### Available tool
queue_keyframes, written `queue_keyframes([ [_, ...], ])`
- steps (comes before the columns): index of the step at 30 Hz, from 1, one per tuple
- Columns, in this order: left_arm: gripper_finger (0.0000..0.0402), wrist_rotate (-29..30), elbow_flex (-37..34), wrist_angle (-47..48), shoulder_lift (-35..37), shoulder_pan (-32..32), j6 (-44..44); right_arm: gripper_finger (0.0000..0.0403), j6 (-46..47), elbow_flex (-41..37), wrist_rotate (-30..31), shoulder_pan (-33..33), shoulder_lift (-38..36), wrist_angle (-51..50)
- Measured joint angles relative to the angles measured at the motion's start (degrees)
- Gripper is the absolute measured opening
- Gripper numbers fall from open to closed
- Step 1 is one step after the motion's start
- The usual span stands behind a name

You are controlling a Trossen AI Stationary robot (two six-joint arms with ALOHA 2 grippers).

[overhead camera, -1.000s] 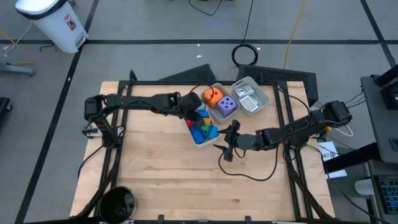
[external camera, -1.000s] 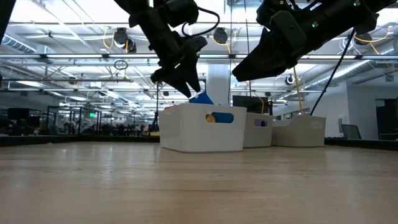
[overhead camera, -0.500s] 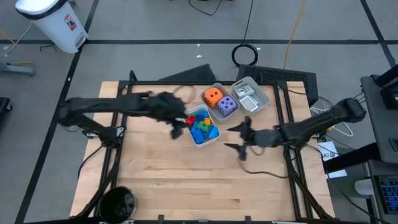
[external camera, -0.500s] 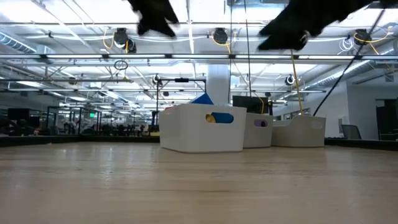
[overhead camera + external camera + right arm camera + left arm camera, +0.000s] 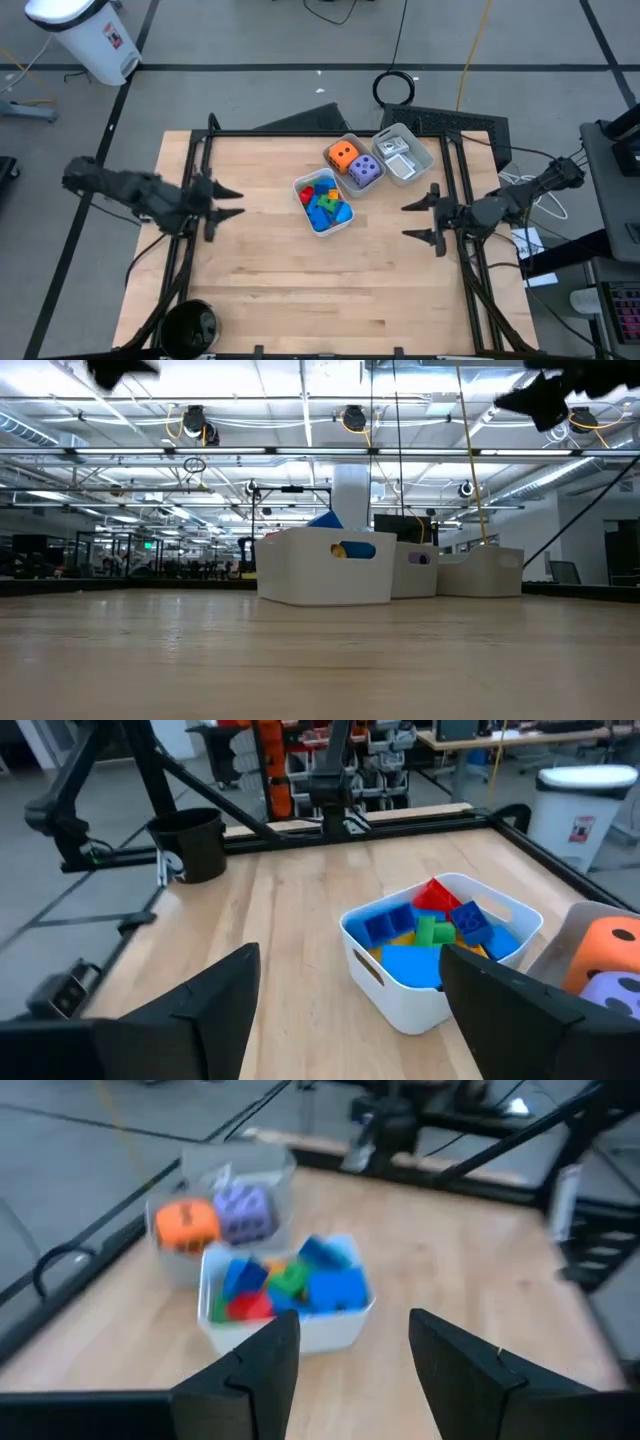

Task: Pick & Place Toys
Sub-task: Return to Home Position

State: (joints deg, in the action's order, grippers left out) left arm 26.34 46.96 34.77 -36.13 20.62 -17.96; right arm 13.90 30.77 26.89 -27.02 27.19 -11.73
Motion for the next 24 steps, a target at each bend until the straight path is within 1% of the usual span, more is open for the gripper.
queue_keyframes([
  [2, 0.0196, 3.4, -10.0, -7.1, 3.8, 1.4, -1.7, 0.0279, -1.8, -3.2, 0.0, 0.0, -2.1, 2.4],
  [5, 0.0201, 4.8, -24.4, -20.9, 8.1, 2.5, -1.6, 0.0279, -6.1, -7.4, 0.2, 0.0, -4.6, 7.1],
  [8, 0.0204, 3.0, -35.7, -34.0, 10.7, 3.2, 1.9, 0.0279, -8.2, -10.3, 0.3, 0.0, -6.7, 10.9],
  [10, 0.0203, 0.7, -40.4, -39.2, 12.7, 3.2, 4.4, 0.0279, -7.4, -11.0, 0.3, 0.1, -8.4, 11.2],
  [11, 0.0201, -0.4, -42.0, -41.3, 13.9, 3.2, 5.7, 0.0279, -7.2, -11.1, 0.1, 0.1, -9.4, 11.2],
  [14, 0.0196, -2.7, -44.4, -41.7, 18.4, 3.2, 8.2, 0.0279, -7.1, -11.8, 0.0, 0.1, -12.9, 10.4],
  [17, 0.0192, -4.0, -44.5, -38.8, 23.1, 3.2, 10.1, 0.0279, -7.1, -14.4, 0.1, 0.1, -16.6, 10.2],
  [22, 0.0191, -4.3, -44.5, -33.5, 31.2, 3.2, 12.6, 0.0279, -7.5, -18.6, 0.1, 0.8, -24.0, 10.3],
  [24, 0.0191, -5.5, -44.4, -33.1, 33.8, 3.1, 14.5, 0.0279, -7.2, -20.1, 0.1, 0.8, -26.5, 9.8],
])
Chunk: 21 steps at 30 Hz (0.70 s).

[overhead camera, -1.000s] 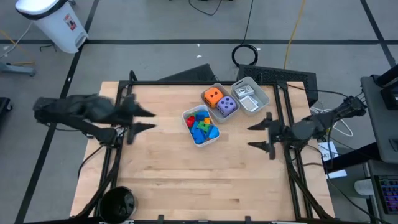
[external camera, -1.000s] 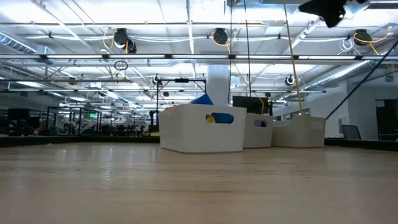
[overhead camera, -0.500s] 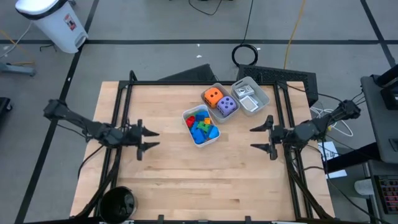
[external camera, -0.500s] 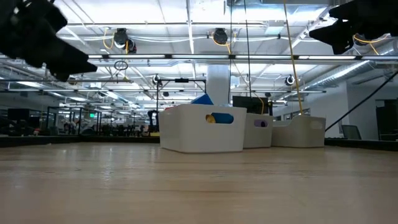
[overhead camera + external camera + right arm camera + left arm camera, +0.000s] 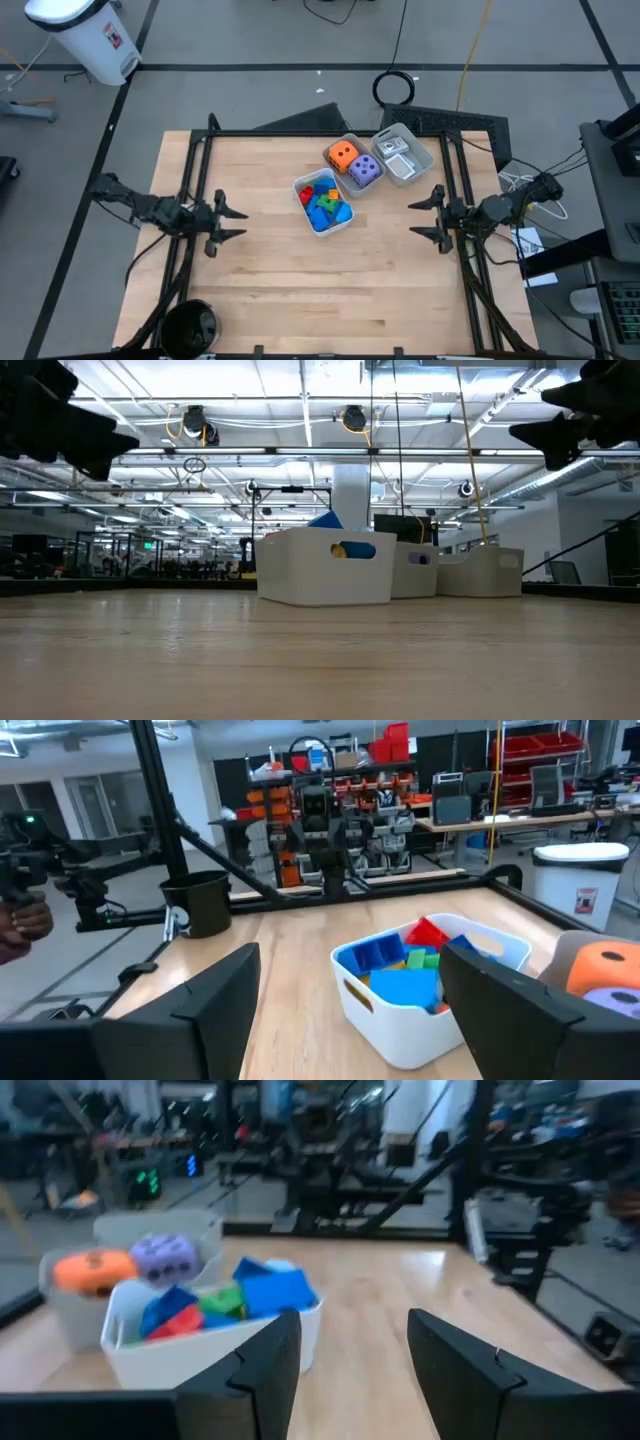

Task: Pick & Place Toys
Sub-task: Return to Home Position

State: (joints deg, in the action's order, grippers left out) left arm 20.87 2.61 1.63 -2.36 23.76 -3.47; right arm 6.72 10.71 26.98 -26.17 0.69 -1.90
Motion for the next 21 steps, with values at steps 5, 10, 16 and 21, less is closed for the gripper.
queue_keyframes([
  [5, 0.0191, -1.3, 0.2, 0.6, 2.0, -0.1, 2.9, 0.0279, 1.2, -0.7, -0.3, 0.0, -0.4, -1.6],
  [10, 0.0191, 0.1, 0.2, 0.7, 1.7, 0.0, 2.8, 0.0279, 0.9, -2.8, -0.3, 0.0, -0.5, -2.7],
  [16, 0.0191, 0.2, 0.2, 0.7, 1.6, -0.1, 8.9, 0.0279, -2.9, -7.2, 0.0, 0.3, 0.0, -0.5],
  [21, 0.0191, 0.2, 0.2, 0.7, 1.6, 0.0, 16.6, 0.0279, -7.8, -8.3, -0.1, 0.3, 2.5, 6.4],
])
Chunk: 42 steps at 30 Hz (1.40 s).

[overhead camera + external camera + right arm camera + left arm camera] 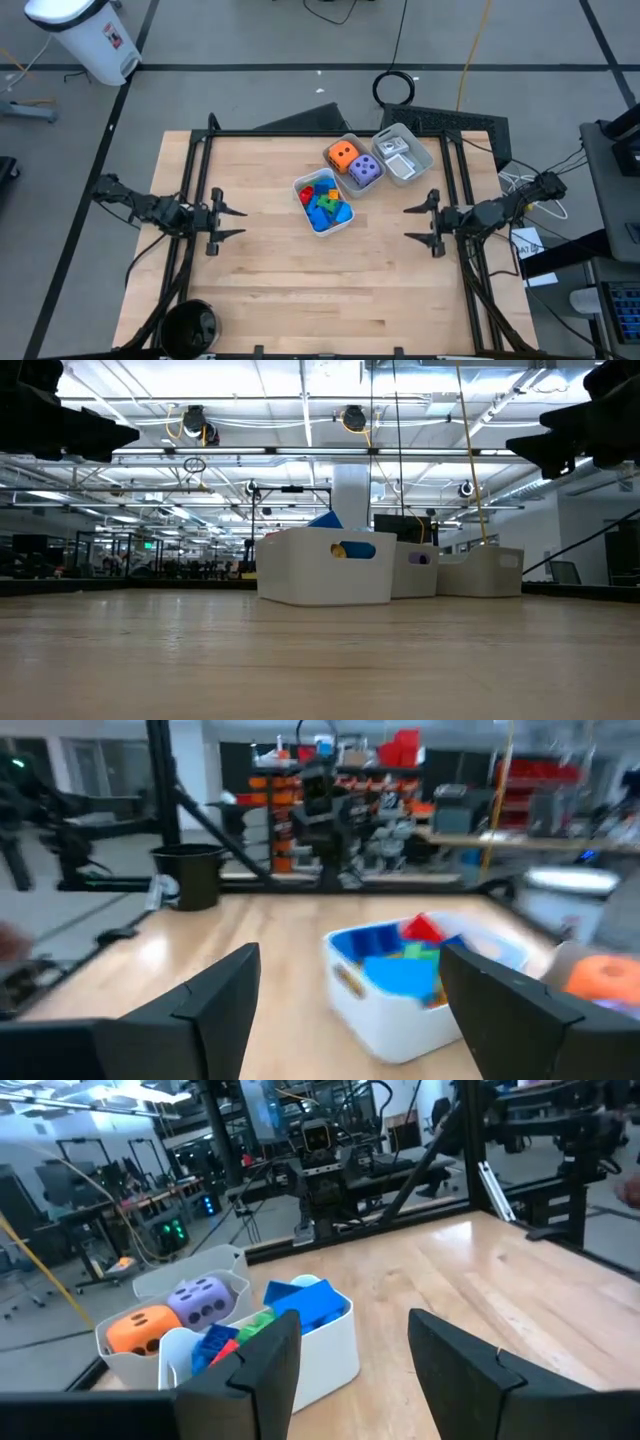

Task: Pick & Place Toys
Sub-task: Return to Home Position

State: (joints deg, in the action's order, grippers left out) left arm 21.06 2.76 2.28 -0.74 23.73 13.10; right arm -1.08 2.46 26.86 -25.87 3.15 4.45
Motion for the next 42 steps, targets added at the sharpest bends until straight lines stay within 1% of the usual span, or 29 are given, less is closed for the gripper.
queue_keyframes([
  [3, 0.0191, 0.0, 0.0, -0.3, 0.0, 0.0, -0.1, 0.0279, -3.8, -0.1, 0.1, 0.0, 0.8, 1.9],
  [5, 0.0191, 0.0, 0.0, -0.3, 0.0, 0.0, -0.3, 0.0279, -4.7, -0.1, 0.1, 0.0, 0.8, 2.5],
  [42, 0.0191, 0.0, -0.1, -0.6, 0.0, 0.0, -1.5, 0.0279, -4.2, -0.2, 0.1, 0.0, 0.7, 3.9],
])
